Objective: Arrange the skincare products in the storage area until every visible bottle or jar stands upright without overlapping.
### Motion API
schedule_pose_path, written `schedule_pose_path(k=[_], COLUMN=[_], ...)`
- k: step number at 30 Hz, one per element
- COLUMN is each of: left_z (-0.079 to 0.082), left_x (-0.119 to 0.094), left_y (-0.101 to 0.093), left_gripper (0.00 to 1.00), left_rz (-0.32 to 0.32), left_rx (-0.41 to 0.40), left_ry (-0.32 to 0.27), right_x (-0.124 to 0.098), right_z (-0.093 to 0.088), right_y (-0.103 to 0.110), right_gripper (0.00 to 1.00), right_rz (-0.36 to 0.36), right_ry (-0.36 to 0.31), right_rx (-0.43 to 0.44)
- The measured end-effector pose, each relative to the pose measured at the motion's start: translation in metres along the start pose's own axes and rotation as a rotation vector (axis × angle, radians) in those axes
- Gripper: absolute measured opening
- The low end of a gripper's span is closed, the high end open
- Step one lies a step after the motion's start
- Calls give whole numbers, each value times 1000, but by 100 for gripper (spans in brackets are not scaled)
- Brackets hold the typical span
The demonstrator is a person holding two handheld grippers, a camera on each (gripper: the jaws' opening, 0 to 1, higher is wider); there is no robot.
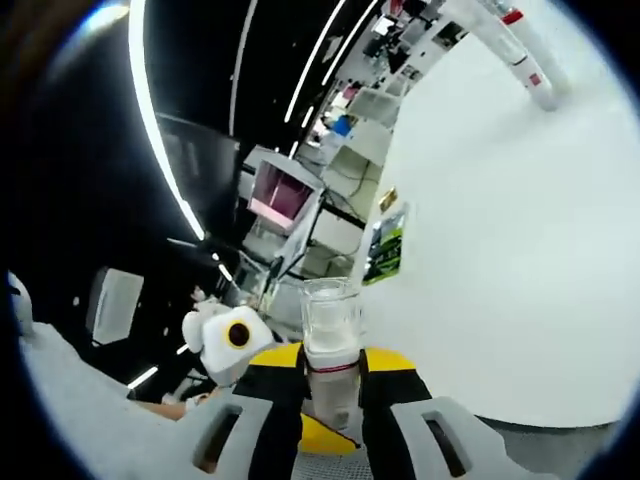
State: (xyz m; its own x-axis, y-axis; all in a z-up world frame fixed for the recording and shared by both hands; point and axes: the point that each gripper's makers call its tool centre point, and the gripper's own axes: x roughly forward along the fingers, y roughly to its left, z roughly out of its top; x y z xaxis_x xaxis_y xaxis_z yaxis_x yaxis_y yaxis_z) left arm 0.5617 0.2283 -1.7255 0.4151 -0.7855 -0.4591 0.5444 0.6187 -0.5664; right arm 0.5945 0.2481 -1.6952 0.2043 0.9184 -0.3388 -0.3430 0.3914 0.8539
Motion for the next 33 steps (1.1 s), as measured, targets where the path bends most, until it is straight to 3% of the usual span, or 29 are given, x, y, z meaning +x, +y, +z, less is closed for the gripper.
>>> schedule_pose_path(k=[3, 6, 9, 10, 11, 13, 15, 18, 20, 25, 28, 30, 33], left_z=[-6, -11, -11, -11, -12, -8, 5, 11, 12, 11, 15, 16, 10], left_x=[1, 2, 2, 2, 2, 1, -4, -8, -10, -8, -10, -11, -10], left_y=[9, 14, 13, 12, 5, -2, -12, -22, -27, -22, -1, 7, 20], left_gripper=[22, 22, 22, 22, 22, 22, 20, 19, 18, 17, 17, 17, 17], left_rz=[91, 148, 134, 124, 56, -18, -111, -185, -204, -136, -4, 55, 170], left_rx=[82, 152, 148, 135, 102, 28, -35, -69, -62, -9, 22, 43, 104], left_ry=[37, 71, 62, 62, 63, 43, -23, -56, -61, -58, -80, -82, -41], right_x=[5, 9, 8, 8, 7, 4, -2, -10, -13, -10, -1, 3, 8], right_z=[-7, -12, -10, -11, -12, -10, -4, -3, -4, -4, 2, 4, 0], right_y=[-9, -11, -8, -7, -3, 1, 14, 25, 28, 23, 9, 5, -4], right_gripper=[19, 19, 18, 18, 18, 18, 17, 17, 18, 19, 19, 19, 17], right_rz=[-73, -85, -65, -63, -27, 9, 110, 200, 215, 191, 88, 59, -25], right_ry=[17, 29, 32, 37, 65, 82, 79, 113, 131, 136, 71, 34, 20], right_rx=[41, 75, -44, -48, -78, -99, -136, -173, -175, -136, 12, 23, 42])
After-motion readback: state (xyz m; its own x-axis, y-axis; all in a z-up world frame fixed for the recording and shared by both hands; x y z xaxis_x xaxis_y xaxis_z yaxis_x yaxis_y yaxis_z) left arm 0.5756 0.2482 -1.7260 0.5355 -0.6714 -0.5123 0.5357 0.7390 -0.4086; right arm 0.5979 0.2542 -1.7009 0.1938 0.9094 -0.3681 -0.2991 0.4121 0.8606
